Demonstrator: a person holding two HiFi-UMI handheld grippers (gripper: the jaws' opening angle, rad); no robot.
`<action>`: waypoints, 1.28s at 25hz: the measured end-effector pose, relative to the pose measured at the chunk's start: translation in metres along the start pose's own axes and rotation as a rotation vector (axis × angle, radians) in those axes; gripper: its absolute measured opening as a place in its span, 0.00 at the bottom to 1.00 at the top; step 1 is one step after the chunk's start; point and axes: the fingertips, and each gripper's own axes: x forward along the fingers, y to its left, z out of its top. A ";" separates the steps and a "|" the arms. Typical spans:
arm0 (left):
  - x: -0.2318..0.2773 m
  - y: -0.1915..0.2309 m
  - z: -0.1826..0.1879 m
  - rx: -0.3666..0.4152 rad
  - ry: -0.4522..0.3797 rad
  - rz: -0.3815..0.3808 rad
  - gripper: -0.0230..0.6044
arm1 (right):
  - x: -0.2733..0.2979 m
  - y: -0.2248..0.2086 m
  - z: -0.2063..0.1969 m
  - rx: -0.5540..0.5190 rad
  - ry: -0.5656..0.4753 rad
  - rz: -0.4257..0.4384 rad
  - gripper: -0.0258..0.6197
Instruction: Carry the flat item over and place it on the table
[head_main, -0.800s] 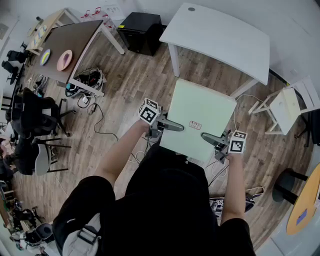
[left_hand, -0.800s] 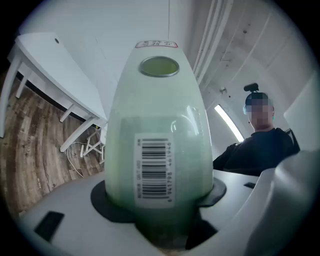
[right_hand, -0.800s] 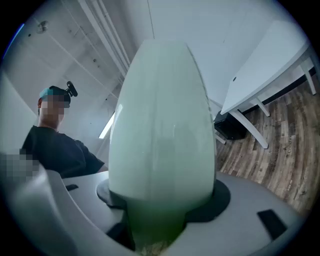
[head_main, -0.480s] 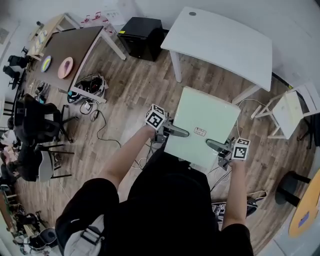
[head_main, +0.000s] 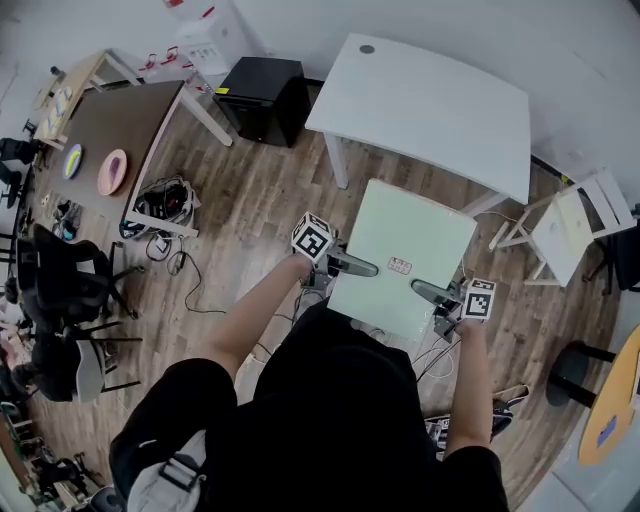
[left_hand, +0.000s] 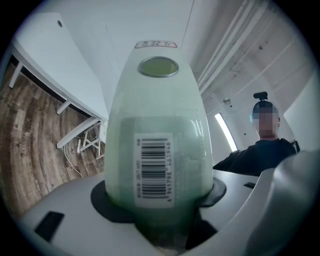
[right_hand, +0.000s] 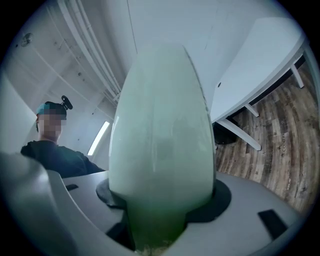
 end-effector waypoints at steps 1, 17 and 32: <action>-0.005 0.003 0.007 -0.006 0.005 -0.005 0.52 | 0.005 -0.003 0.006 0.006 -0.004 -0.006 0.51; -0.060 0.039 0.066 -0.030 0.111 -0.083 0.52 | 0.058 -0.037 0.056 0.031 -0.115 -0.097 0.51; -0.088 0.072 0.112 -0.011 0.025 -0.018 0.52 | 0.086 -0.076 0.110 0.018 -0.048 -0.045 0.51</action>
